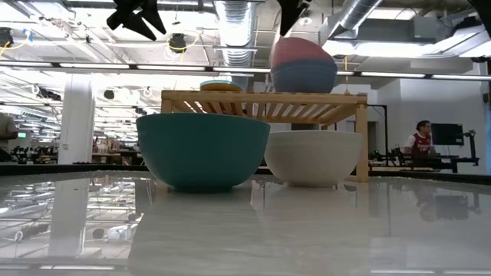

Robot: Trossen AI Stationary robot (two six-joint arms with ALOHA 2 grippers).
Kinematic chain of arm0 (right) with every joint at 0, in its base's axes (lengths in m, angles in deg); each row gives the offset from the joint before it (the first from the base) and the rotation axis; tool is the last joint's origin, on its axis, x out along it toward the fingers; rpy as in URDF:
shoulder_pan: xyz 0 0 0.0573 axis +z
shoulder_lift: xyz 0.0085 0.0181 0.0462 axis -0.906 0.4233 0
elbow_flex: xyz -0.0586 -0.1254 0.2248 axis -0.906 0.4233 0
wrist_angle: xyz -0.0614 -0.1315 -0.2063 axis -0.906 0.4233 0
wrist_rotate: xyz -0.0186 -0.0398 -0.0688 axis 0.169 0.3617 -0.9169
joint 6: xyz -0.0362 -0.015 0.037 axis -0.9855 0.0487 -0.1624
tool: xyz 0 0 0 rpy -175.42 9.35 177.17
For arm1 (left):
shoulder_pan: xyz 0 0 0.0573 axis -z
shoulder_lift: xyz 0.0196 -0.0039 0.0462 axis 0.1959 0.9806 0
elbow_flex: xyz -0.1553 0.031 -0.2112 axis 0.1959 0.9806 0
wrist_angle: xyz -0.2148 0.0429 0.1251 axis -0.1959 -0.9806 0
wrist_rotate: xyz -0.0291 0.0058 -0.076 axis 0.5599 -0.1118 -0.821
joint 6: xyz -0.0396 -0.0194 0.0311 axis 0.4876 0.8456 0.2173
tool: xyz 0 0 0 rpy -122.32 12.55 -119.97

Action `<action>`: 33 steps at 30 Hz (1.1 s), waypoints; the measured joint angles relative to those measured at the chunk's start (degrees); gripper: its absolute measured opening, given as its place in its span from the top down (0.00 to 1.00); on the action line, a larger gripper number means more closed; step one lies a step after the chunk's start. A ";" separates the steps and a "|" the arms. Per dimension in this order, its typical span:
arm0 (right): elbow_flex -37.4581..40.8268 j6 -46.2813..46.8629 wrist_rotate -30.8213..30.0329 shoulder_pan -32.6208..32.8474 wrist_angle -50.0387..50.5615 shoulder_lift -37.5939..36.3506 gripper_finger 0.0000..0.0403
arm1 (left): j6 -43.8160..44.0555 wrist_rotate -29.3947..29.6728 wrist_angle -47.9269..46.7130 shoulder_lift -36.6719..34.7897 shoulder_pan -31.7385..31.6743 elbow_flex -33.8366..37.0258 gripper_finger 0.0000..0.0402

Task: Place and stack bowls onto a shelf
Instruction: Stack the pink bowl on top of the blue bowl on the shelf

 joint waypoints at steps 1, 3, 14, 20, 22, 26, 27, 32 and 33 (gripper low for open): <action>0.78 0.01 0.08 0.00 -0.57 -0.01 0.92 | 0.00 0.00 -0.02 0.00 0.01 0.00 0.52; 2.78 0.14 0.51 -0.22 -2.17 -0.15 0.91 | 0.00 0.00 -0.02 0.00 -0.01 0.00 0.52; 6.04 -1.67 3.86 -0.70 -3.65 -0.02 0.93 | 0.00 0.00 -0.02 0.00 -0.01 0.00 0.52; 2.03 -3.95 -2.80 0.51 -5.81 -0.41 0.93 | 0.04 0.00 -0.02 0.00 -0.01 0.00 0.52; 1.96 -6.19 -2.74 0.58 -8.04 -0.43 0.95 | 0.24 -0.02 -0.02 0.01 -0.01 0.00 0.52; 2.65 -7.26 0.38 -0.90 -8.00 0.02 0.96 | 0.31 -0.02 -0.02 0.02 0.01 0.00 0.52; 2.95 -6.99 1.17 -1.34 -7.31 0.41 0.95 | 0.31 0.00 -0.02 0.00 -0.01 0.00 0.52; 5.63 -5.91 5.38 -3.43 -6.55 0.89 0.92 | 0.39 -0.01 -0.02 0.01 0.01 0.00 0.52; 6.50 -5.90 5.64 -3.45 -7.15 0.79 0.92 | 0.40 -0.01 -0.02 0.00 -0.01 0.00 0.52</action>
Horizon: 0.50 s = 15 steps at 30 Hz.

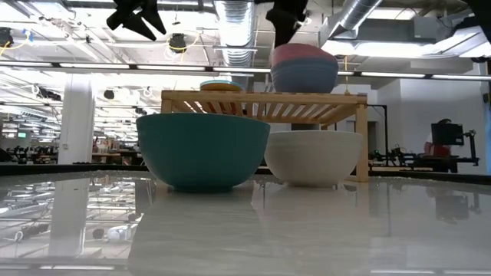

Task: Place and stack bowls onto a shelf
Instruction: Stack the pink bowl on top of the blue bowl on the shelf

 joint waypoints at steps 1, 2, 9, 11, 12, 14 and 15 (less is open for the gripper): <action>0.49 -0.06 0.05 0.02 0.43 0.03 0.93 | -0.01 0.01 0.00 0.00 0.01 0.00 0.52; 0.61 -0.37 0.01 0.04 1.22 0.16 0.94 | -0.01 0.00 0.00 0.00 0.01 0.00 0.52; -0.89 -3.39 -4.39 1.30 -1.62 -0.79 0.93 | -0.01 0.01 0.00 0.00 0.00 -0.02 0.52; -1.94 -3.56 -4.42 1.63 -2.96 -0.79 0.92 | 0.00 0.00 0.00 0.01 0.00 0.00 0.52; -2.07 -3.74 -4.26 1.82 -3.67 -0.79 0.92 | -0.01 -0.01 0.00 0.00 0.00 0.00 0.52; -2.08 -4.53 -2.61 1.58 -3.95 -0.81 0.93 | -0.01 0.01 0.00 0.00 0.00 -0.01 0.52; -2.08 -4.60 -1.83 1.38 -3.63 -0.54 0.94 | -0.01 0.01 0.00 0.00 0.00 0.00 0.52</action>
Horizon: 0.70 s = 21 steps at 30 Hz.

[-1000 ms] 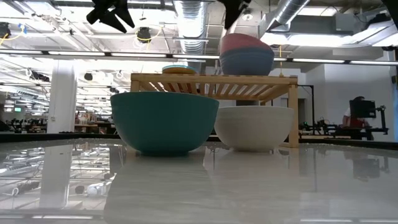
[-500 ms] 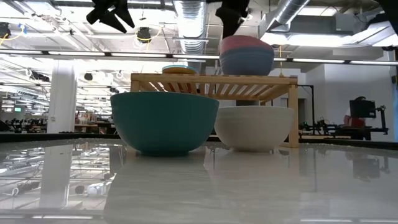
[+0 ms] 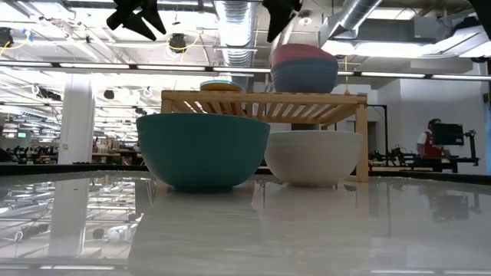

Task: Place and stack bowls onto a shelf
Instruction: Stack the pink bowl on top of the blue bowl on the shelf

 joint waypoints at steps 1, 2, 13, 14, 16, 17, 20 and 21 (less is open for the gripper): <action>0.00 0.07 0.53 -0.15 0.30 0.44 0.95 | 0.00 -0.02 0.00 0.02 0.02 0.00 0.52; 0.00 0.48 1.21 -0.44 0.88 0.66 0.96 | 0.01 0.00 0.00 0.00 0.01 0.00 0.52; 0.03 4.86 4.85 -1.60 7.66 3.56 0.93 | -0.14 0.00 0.00 0.01 0.01 0.00 0.52; 0.04 4.10 4.28 -1.45 7.90 3.58 0.94 | -0.15 -0.02 -0.02 0.00 0.00 -0.01 0.52; -0.01 2.84 2.07 -0.88 7.47 3.53 0.95 | -0.17 -0.02 0.00 0.02 0.00 0.00 0.52; -0.17 2.67 1.13 -0.62 7.67 3.13 0.95 | -0.17 -0.02 -0.02 0.00 0.00 -0.01 0.52; -2.30 2.92 -0.75 0.27 7.74 2.05 0.93 | -0.19 0.00 -0.02 0.00 0.00 0.00 0.52; -3.36 3.69 -0.85 0.54 8.12 1.46 0.91 | -0.20 -0.02 0.00 0.02 0.00 -0.02 0.52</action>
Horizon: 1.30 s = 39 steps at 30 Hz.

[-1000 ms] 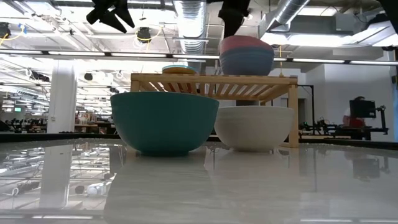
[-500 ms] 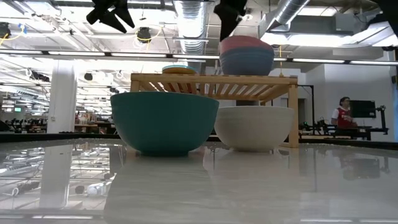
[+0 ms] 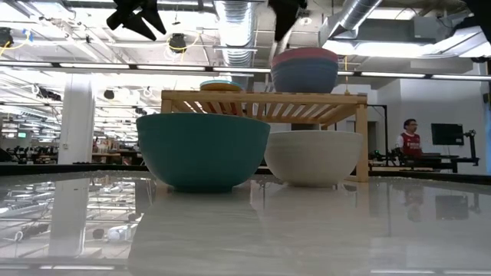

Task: Place and stack bowls onto a shelf
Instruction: Stack the pink bowl on top of the blue bowl on the shelf

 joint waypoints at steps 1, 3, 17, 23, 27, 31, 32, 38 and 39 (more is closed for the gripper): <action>-1.11 1.24 0.02 0.33 0.72 -0.62 0.90 | -0.15 0.00 -0.02 0.00 0.01 0.01 0.52; -3.12 5.14 0.01 1.07 2.61 -1.59 0.88 | -0.58 -0.01 -0.02 0.00 0.01 0.01 0.52; 0.52 24.78 4.07 8.94 13.04 -1.77 0.92 | -0.68 0.02 0.00 -0.02 0.02 0.00 0.52; 5.83 32.92 1.43 7.67 13.28 -2.28 0.93 | -1.25 0.01 0.04 0.01 0.02 0.00 0.52; 6.82 33.65 3.13 7.43 13.09 -2.36 0.95 | -2.01 -0.01 0.02 0.01 0.02 0.00 0.52; 7.49 33.02 2.21 8.30 13.17 -2.38 0.92 | -2.56 -0.01 0.02 0.01 0.01 0.01 0.52; 7.34 32.99 0.81 8.60 13.23 -2.38 0.91 | -2.92 -0.01 0.02 0.01 0.00 0.00 0.52; 2.44 34.60 -4.47 9.29 13.20 -6.75 0.88 | -4.11 -0.01 0.26 0.00 0.02 0.00 0.52; 1.72 35.91 -4.33 9.42 13.22 -7.65 0.88 | -4.11 -0.01 0.24 0.01 0.00 0.00 0.52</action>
